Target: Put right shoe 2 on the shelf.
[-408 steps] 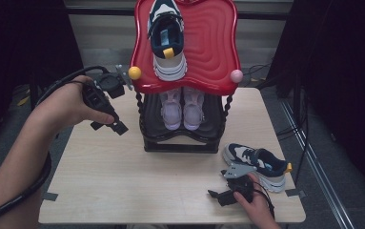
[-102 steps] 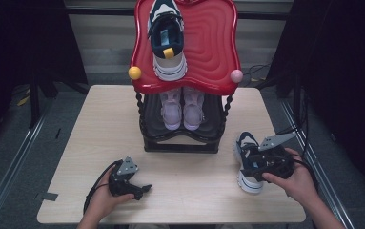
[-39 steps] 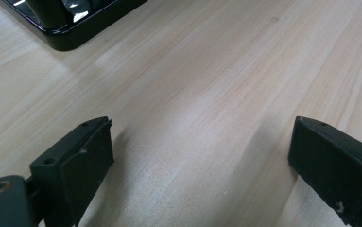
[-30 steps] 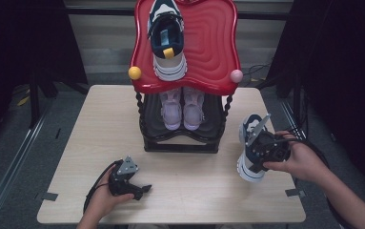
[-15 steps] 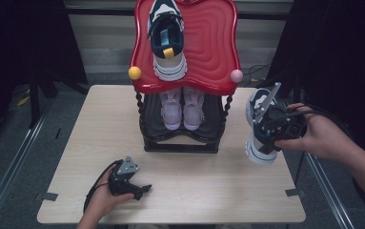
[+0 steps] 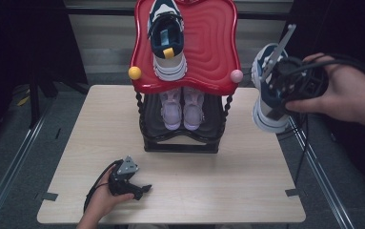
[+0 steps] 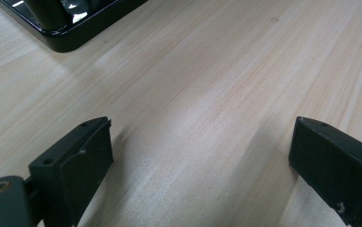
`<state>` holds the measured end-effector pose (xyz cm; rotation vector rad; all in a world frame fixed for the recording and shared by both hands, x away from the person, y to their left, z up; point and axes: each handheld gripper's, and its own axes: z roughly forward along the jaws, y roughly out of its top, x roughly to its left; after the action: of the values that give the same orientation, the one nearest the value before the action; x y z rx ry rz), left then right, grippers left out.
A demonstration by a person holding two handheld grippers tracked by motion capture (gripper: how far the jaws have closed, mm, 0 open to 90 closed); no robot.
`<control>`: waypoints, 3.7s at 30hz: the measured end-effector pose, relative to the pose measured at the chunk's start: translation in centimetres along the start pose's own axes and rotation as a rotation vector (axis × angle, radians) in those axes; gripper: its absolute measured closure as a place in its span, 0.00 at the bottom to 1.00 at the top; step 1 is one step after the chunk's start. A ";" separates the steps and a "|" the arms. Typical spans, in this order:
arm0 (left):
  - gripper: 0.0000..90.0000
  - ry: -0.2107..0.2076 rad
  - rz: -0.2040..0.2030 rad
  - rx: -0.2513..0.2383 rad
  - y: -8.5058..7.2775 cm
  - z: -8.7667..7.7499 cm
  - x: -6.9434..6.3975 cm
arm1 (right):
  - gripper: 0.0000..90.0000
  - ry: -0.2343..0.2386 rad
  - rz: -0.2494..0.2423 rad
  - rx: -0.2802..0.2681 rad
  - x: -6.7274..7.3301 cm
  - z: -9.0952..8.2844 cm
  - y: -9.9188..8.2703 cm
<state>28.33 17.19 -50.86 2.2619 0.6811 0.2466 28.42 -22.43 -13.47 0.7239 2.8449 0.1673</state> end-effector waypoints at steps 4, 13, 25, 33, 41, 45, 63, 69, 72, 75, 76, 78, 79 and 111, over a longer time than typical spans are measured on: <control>0.07 0.003 0.000 -0.006 0.0 0.0 0.0 | 0.83 -0.052 -0.009 -0.020 -0.2 -2.6 1.6; 0.07 0.002 0.001 -0.006 0.0 0.0 0.0 | 0.84 -0.144 -0.050 -0.056 -0.5 -6.2 5.1; 0.07 0.001 -0.001 -0.002 0.0 0.0 0.0 | 0.84 -0.189 -0.117 -0.101 -1.5 -4.6 11.0; 0.07 0.004 -0.002 -0.002 0.0 0.0 -0.1 | 0.84 -0.199 -0.151 -0.085 -2.4 -1.9 13.8; 0.07 0.004 -0.002 -0.002 0.0 0.0 -0.1 | 0.84 -0.210 -0.187 -0.078 -2.9 0.0 15.9; 0.07 0.002 -0.004 -0.002 0.0 0.1 -0.1 | 0.84 -0.210 -0.180 -0.078 -3.0 0.5 16.3; 0.06 0.000 0.011 0.001 0.0 0.0 0.0 | 0.83 -0.191 -0.186 -0.085 -3.4 1.3 17.1; 0.06 0.001 0.005 -0.004 0.0 0.1 0.0 | 0.83 -0.199 -0.186 -0.096 -3.4 1.3 17.3; 0.06 0.001 0.005 -0.004 0.0 0.1 0.0 | 0.83 -0.194 -0.181 -0.097 -3.4 1.3 17.4; 0.06 0.000 0.012 0.001 0.0 0.0 0.0 | 0.82 -0.192 -0.183 -0.094 -3.3 1.3 17.5; 0.06 0.001 0.005 -0.004 0.0 0.1 0.0 | 0.82 -0.192 -0.190 -0.094 -3.3 1.3 17.5; 0.06 0.001 0.005 -0.004 0.0 0.1 0.0 | 0.82 -0.188 -0.190 -0.087 -3.4 1.3 17.6; 0.06 0.000 0.012 0.001 0.0 0.0 0.0 | 0.82 -0.186 -0.191 -0.087 -3.4 1.3 17.6; 0.06 -0.002 0.015 0.006 0.1 0.1 0.1 | 0.61 -0.173 -0.179 -0.101 -3.6 1.2 16.9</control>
<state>28.47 17.17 -50.85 2.2734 0.6650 0.2492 39.55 -9.35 -11.38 0.4377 2.6960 0.2080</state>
